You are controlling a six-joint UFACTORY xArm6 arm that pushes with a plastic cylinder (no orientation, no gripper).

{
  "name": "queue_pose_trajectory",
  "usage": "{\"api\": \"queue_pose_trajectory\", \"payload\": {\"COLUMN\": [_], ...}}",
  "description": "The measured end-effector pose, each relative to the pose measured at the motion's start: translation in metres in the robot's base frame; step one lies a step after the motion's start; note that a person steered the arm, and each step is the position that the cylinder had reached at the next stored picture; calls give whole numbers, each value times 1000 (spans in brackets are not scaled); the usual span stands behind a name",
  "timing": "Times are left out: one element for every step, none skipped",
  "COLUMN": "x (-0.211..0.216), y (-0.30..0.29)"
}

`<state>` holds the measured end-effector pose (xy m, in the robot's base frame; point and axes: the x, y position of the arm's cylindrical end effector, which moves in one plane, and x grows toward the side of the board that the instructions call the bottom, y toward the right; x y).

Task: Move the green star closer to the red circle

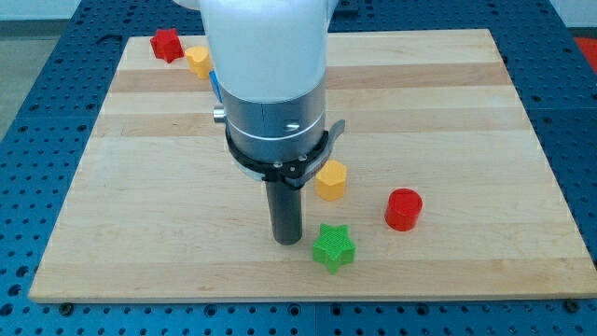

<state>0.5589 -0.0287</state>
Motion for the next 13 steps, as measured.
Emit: {"api": "queue_pose_trajectory", "payload": {"x": [2, 4, 4, 16, 30, 31, 31, 31, 14, 0, 2, 2, 5], "y": [0, -1, -25, -41, -40, -11, 22, 12, 5, 21, 38, 32, 20]}}
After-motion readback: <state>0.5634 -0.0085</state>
